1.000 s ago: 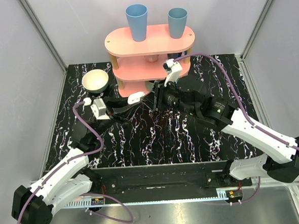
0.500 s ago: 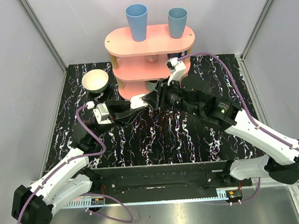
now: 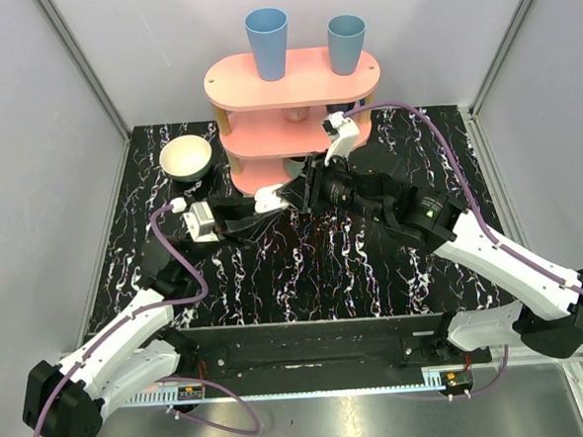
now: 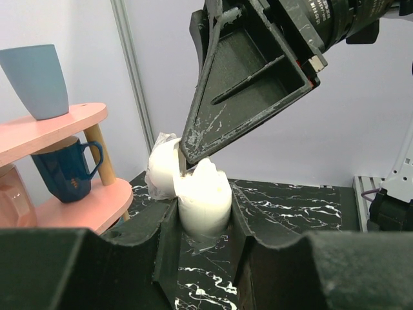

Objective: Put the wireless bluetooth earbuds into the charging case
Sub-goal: Open the charging case with the earbuds.

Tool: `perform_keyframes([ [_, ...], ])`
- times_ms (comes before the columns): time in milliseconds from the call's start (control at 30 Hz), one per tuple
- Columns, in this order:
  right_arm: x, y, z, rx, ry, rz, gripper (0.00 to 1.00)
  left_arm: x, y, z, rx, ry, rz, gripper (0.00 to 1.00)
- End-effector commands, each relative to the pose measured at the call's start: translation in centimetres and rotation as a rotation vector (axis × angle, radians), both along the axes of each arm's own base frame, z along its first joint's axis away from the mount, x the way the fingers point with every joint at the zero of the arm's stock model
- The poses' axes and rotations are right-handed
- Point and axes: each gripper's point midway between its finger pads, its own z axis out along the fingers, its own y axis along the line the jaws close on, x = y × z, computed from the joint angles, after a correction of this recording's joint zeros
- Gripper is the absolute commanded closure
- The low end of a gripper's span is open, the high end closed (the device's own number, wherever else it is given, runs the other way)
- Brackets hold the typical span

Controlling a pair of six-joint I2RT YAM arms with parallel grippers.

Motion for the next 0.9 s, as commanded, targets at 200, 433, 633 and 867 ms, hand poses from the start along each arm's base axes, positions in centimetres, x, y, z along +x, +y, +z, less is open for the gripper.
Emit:
perform_keyframes([
  [200, 1.2, -1.2, 2.2, 0.001, -0.058, -0.053, 0.59, -4.0, -0.3, 3.8, -0.018, -0.217, -0.128, 1.00],
  [433, -0.7, -1.1, 5.5, 0.102, -0.112, 0.045, 0.60, -3.7, -0.2, 3.7, -0.022, -0.202, -0.119, 1.00],
  [633, -1.7, -1.6, 5.5, 0.120, -0.117, 0.078, 0.62, -3.7, -0.2, 3.6, -0.022, -0.201, -0.116, 1.00],
  [867, -3.2, -2.1, 7.1, 0.161, -0.164, 0.132, 0.63, -5.0, 0.0, 4.2, -0.031, -0.270, -0.146, 1.00],
])
